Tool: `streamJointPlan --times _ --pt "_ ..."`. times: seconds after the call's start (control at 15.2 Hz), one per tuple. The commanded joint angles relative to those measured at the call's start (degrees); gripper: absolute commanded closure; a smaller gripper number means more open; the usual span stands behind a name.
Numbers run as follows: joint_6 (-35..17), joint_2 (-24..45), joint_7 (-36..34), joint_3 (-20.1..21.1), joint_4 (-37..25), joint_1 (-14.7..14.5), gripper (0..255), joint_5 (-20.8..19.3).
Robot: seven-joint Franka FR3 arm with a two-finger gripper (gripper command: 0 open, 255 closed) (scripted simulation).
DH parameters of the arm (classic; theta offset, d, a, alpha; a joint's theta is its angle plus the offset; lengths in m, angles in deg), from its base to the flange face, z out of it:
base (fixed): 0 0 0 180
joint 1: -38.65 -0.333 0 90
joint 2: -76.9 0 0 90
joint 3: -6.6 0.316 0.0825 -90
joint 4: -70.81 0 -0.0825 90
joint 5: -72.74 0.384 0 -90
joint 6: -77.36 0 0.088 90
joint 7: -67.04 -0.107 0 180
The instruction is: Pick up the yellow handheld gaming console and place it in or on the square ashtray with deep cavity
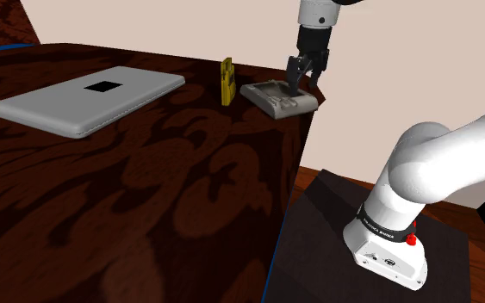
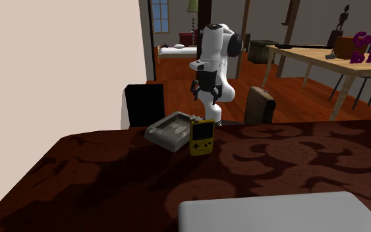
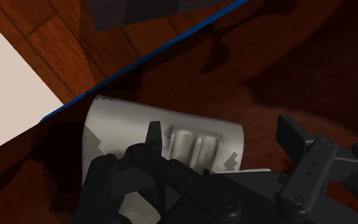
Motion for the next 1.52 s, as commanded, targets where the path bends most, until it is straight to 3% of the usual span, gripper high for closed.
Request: streamJointPlan --times 0.0,0.4,0.86,1.45 --pt "0.0 0.0 0.0 0.0 0.0 0.0 0 0.0" --pt "-0.9 15.2 -8.5 2.5 -13.1 1.6 0 2.0" --pt "1.7 32.4 -17.6 4.0 -31.7 3.3 0 2.7" --pt "11.5 56.5 -28.0 3.4 -64.1 4.4 0 2.8"
